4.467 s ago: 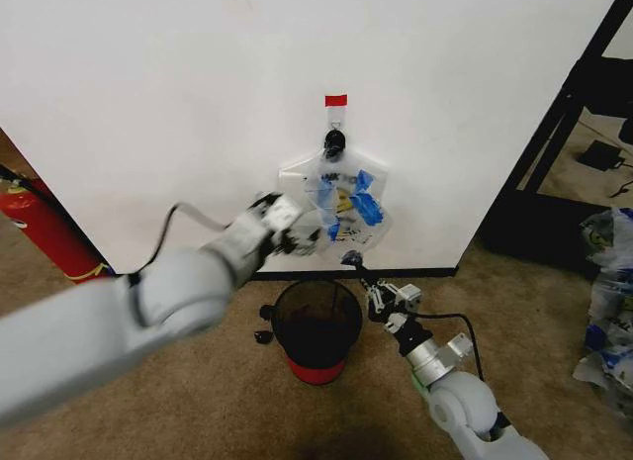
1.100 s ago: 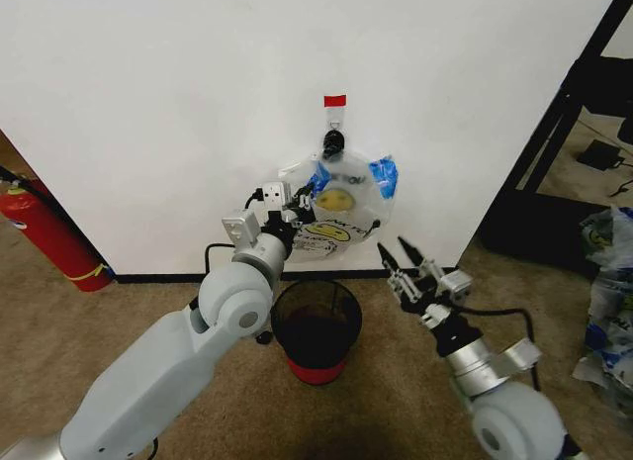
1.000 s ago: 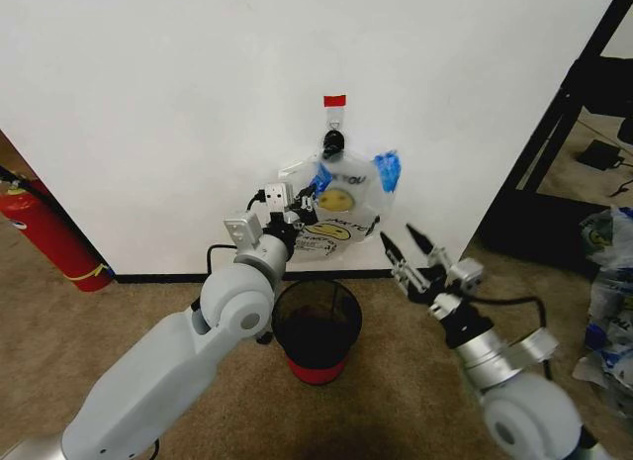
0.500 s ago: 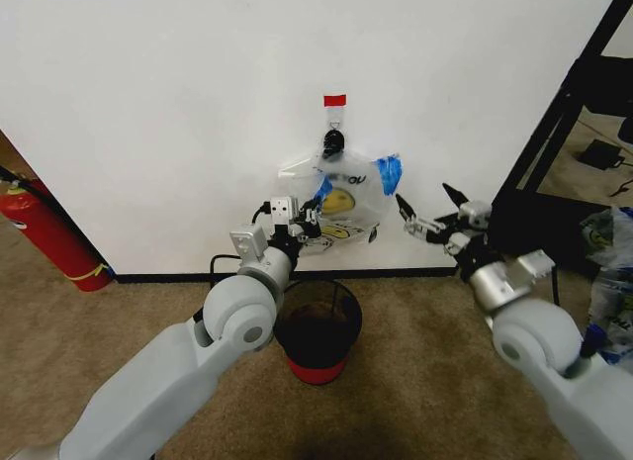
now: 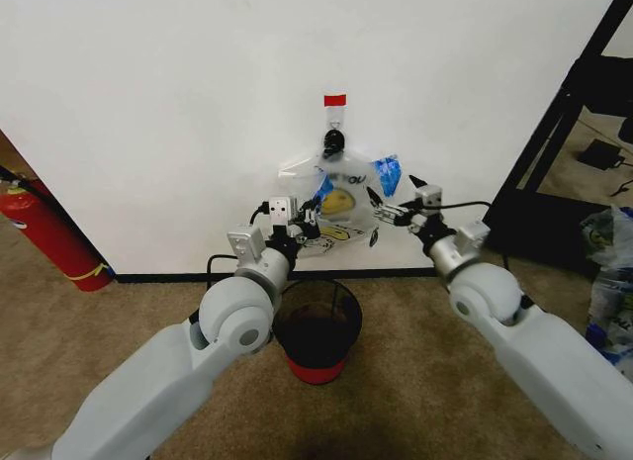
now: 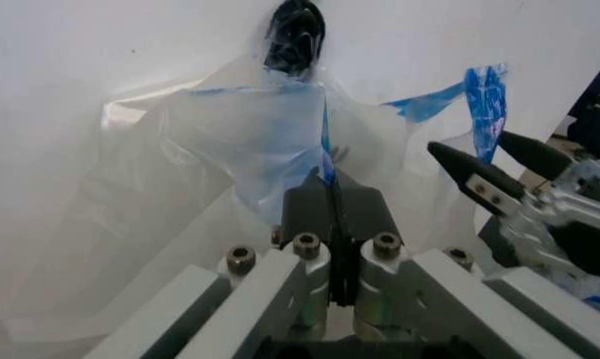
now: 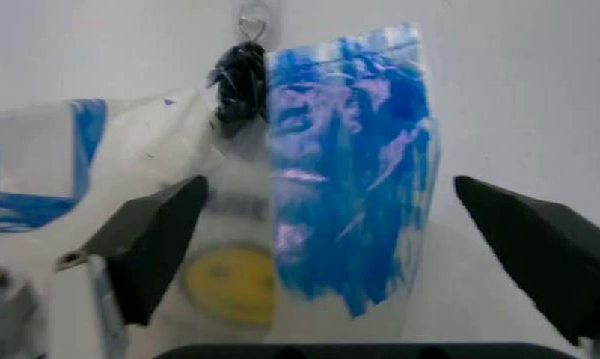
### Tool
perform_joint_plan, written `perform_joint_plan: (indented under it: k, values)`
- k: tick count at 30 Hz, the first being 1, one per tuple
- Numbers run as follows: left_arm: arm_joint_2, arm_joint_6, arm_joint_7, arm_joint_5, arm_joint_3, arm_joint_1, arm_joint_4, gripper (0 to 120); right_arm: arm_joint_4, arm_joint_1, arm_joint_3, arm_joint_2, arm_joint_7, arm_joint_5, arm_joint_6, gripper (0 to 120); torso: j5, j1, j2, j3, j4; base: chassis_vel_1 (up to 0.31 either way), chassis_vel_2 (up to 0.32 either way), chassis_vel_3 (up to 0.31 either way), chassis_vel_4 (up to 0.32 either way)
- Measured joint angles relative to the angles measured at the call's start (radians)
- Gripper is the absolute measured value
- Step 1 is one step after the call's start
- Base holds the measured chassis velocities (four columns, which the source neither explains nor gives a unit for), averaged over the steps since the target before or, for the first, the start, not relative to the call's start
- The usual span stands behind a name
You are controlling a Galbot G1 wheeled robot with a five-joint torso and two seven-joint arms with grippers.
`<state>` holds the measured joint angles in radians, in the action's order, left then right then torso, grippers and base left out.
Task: Pick up the garbage bag from the wall and place it over the trash bin.
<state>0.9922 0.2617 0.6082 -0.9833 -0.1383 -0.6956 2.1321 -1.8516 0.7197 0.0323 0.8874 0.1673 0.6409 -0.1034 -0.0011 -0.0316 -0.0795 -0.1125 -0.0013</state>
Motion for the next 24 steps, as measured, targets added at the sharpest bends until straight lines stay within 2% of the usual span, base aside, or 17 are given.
perform_joint_plan:
  k: [3,5,10,13,17,18,20,23,24]
  values:
    - [-0.003,0.000,0.000,0.000,0.003,-0.010,0.003,0,0.015,-0.012,-0.005,0.005,0.013,0.000,-0.014,77,0.0001,0.000,0.000,0.000,-0.0003,0.000,0.000,0.000,0.000]
    - [-0.003,0.000,0.000,0.000,0.003,-0.011,0.004,0,0.016,-0.013,-0.006,0.006,0.013,0.000,-0.014,75,0.0001,0.000,0.000,0.000,-0.0003,0.000,0.000,0.000,0.000]
    - [0.002,0.000,-0.001,0.000,-0.001,-0.012,0.002,0,0.023,-0.020,-0.020,0.018,0.014,0.002,-0.020,50,0.0004,0.000,0.000,0.000,-0.0002,0.000,0.000,0.000,0.000]
    - [0.004,0.000,-0.001,0.000,-0.003,-0.010,-0.001,0,0.023,-0.019,-0.021,0.021,0.013,0.002,-0.021,44,0.0003,0.000,0.000,0.000,-0.0002,0.000,0.000,0.000,0.000]
    - [0.004,0.000,-0.002,0.000,0.001,-0.010,-0.002,0,0.004,0.008,-0.007,0.013,0.012,0.002,-0.023,26,0.0002,0.000,0.000,0.000,-0.0002,0.000,0.000,0.000,0.000]
    - [0.004,0.000,-0.002,0.000,0.001,-0.010,-0.002,0,0.004,0.008,-0.007,0.013,0.012,0.002,-0.023,26,0.0002,0.000,0.000,0.000,-0.0002,0.000,0.000,0.000,0.000]
    - [0.000,-0.001,-0.003,0.000,0.005,-0.016,-0.002,0,-0.014,0.030,0.009,0.007,0.011,0.003,-0.021,15,0.0001,0.000,0.000,0.000,-0.0003,0.000,0.000,0.000,0.000]
    - [-0.001,-0.001,-0.004,0.002,0.009,-0.022,-0.001,0,-0.042,0.057,0.027,0.001,0.010,0.011,-0.015,5,0.0001,0.000,0.000,0.000,0.0000,0.000,0.000,0.000,0.000]
    - [-0.001,-0.001,-0.004,0.002,0.009,-0.022,-0.001,0,-0.042,0.057,0.027,0.001,0.010,0.011,-0.015,5,0.0001,0.000,0.000,0.000,0.0000,0.000,0.000,0.000,0.000]
